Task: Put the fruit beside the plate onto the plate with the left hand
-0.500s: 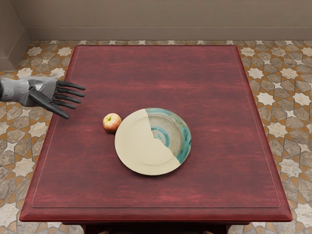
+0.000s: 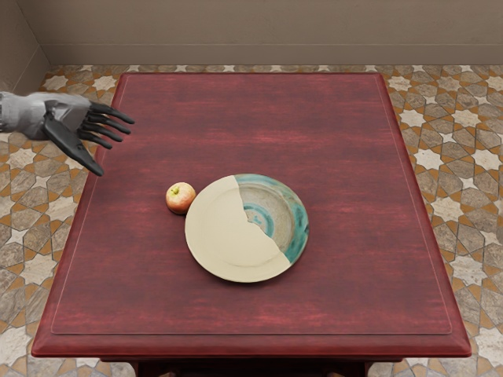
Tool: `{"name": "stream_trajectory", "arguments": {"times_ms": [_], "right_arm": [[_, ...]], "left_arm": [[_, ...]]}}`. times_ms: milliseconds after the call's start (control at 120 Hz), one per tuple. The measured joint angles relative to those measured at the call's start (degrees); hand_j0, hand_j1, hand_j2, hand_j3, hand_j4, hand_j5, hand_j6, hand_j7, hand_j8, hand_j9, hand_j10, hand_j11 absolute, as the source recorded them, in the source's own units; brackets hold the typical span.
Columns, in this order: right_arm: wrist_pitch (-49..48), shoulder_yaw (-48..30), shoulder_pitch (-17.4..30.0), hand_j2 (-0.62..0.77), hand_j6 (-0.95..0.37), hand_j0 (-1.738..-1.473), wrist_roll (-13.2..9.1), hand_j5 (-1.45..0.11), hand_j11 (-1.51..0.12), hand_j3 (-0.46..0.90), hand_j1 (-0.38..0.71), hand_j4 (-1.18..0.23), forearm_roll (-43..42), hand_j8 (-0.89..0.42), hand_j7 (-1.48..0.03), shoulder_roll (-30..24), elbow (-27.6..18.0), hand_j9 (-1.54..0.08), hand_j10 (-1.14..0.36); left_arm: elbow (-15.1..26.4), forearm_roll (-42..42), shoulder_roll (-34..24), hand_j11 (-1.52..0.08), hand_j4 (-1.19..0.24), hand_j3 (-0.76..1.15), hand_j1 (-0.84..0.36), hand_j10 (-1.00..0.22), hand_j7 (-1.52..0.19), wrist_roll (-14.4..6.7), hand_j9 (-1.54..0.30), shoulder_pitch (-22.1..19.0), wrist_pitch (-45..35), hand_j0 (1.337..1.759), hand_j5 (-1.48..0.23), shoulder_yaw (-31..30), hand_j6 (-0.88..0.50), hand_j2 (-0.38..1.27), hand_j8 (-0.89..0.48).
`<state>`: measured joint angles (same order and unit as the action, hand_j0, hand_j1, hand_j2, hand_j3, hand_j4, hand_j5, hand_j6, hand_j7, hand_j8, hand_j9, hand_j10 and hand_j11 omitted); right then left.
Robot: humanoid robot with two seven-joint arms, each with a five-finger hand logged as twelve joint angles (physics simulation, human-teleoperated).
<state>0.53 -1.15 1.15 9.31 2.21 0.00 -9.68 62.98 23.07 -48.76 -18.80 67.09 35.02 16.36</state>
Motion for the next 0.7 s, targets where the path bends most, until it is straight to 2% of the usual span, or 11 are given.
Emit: {"name": "stream_trajectory", "arguments": {"times_ms": [100, 217, 308, 458, 517, 700], "right_arm": [[0.0, 0.0, 0.0, 0.0, -0.02, -1.658, 0.0, -0.03, -0.03, 0.0, -0.32, -0.02, 0.0, -0.02, -0.03, 0.0, 0.1, -0.03, -0.02], [0.0, 0.0, 0.0, 0.0, -0.02, -1.658, 0.0, -0.03, -0.03, 0.0, -0.32, -0.02, 0.0, -0.02, -0.03, 0.0, 0.2, -0.03, -0.02], [0.0, 0.0, 0.0, 0.0, -0.02, -1.658, 0.0, -0.03, -0.03, 0.0, -0.32, -0.02, 0.0, -0.02, -0.03, 0.0, 0.2, -0.03, -0.02], [0.0, 0.0, 0.0, 0.0, -0.02, -1.658, 0.0, -0.03, -0.03, 0.0, -0.32, -0.02, 0.0, -0.02, -0.03, 0.0, 0.3, -0.03, -0.02], [0.0, 0.0, 0.0, 0.0, -0.02, -1.658, 0.0, -0.03, -0.03, 0.0, -0.32, -0.02, 0.0, -0.02, -0.03, 0.0, 0.3, -0.03, -0.02], [0.0, 0.0, 0.0, 0.0, -0.02, -1.658, 0.0, -0.03, -0.03, 0.0, -0.32, -0.02, 0.0, -0.02, -0.03, 0.0, 0.3, -0.03, -0.02]], "left_arm": [[6.4, 11.1, 0.6, -0.32, -0.24, 0.0, 0.06, -0.24, -0.32, -0.1, -0.32, -0.2, -1.4, 1.658, -0.32, 1.1, -0.24, 0.05, -0.24], [11.4, 21.7, 1.7, -0.32, -0.25, 0.0, 0.06, -0.25, -0.32, -0.7, -0.32, -0.7, -9.0, 1.658, -0.32, 1.4, -0.25, 0.05, -0.25], [13.0, 27.3, 3.7, -0.32, -0.25, 0.0, 0.06, -0.25, -0.32, -1.6, -0.32, -1.1, -15.0, 1.658, -0.32, 1.0, -0.25, 0.05, -0.25], [13.9, 31.8, 6.6, -0.32, -0.25, 0.0, 0.06, -0.25, -0.32, -4.5, -0.32, -1.4, -22.6, 1.658, -0.32, -1.6, -0.25, 0.05, -0.25], [14.3, 33.9, 8.4, -0.32, -0.25, 0.0, 0.06, -0.25, -0.32, -5.7, -0.32, -1.4, -24.6, 1.658, -0.32, -3.1, -0.25, 0.05, -0.25], [18.2, 36.3, 8.4, -0.32, -0.25, 0.0, 0.06, -0.25, -0.32, -8.5, -0.32, -1.6, -27.9, 1.658, -0.32, -6.7, -0.25, 0.05, -0.25]]}}
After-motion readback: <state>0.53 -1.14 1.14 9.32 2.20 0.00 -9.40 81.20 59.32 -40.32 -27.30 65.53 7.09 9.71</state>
